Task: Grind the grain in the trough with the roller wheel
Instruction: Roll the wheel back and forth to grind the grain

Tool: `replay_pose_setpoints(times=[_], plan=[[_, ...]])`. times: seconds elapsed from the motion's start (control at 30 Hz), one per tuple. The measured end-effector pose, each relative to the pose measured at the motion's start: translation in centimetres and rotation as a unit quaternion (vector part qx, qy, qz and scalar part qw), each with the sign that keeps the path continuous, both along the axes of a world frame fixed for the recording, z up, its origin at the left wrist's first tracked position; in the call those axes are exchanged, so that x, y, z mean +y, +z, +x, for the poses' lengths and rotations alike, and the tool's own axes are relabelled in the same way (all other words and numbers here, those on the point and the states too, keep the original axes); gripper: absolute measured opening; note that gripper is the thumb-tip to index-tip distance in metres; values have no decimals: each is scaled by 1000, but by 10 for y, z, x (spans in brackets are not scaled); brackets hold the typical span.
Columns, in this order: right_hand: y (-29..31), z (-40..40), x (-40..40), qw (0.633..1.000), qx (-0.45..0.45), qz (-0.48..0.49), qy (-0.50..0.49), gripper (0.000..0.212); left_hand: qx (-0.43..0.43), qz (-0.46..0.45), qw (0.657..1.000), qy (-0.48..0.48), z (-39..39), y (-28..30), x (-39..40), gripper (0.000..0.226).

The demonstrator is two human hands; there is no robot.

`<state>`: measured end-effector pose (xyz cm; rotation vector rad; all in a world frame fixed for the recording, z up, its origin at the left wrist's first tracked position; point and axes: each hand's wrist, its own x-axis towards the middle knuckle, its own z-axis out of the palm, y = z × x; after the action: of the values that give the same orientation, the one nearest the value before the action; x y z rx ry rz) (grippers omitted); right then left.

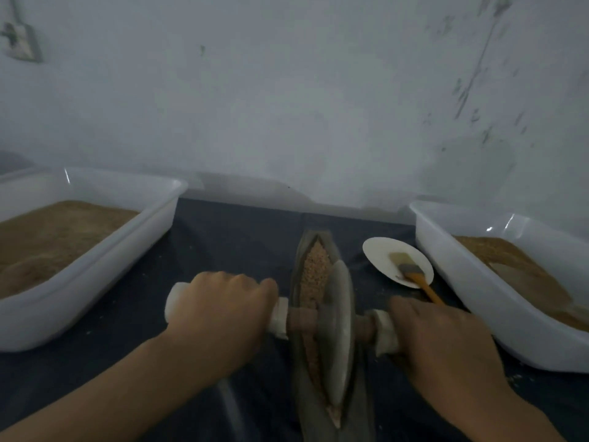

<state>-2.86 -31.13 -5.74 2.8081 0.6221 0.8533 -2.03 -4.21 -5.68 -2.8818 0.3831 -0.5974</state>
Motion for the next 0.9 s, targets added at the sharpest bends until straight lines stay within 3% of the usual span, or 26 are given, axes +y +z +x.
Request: replay_pose_setpoints(times=[0.07, 0.2, 0.3, 0.47, 0.6, 0.67, 0.9], plan=[[-1, 6, -2, 1000, 22, -1, -7, 70, 0, 14, 1000, 9, 1, 3, -3, 30], [-12, 62, 4, 998, 34, 9, -52, 28, -9, 25, 999, 37, 40, 10, -15, 19], [-8, 97, 13, 994, 67, 42, -77, 15, 0, 20, 998, 56, 73, 16, -23, 12], [-3, 66, 11, 996, 60, 29, -61, 17, -35, 29, 998, 42, 60, 6, -17, 20], [0, 8, 5, 1000, -3, -19, -25, 48, -34, 26, 999, 13, 24, -6, -4, 33], [4, -1, 4, 1000, -15, -16, -17, 53, -32, 24, 999, 1, 17, -9, -1, 35], [9, 71, 23, 996, -10, -81, -43, 23, 18, -57, 998, 18, 56, -23, 5, 29]])
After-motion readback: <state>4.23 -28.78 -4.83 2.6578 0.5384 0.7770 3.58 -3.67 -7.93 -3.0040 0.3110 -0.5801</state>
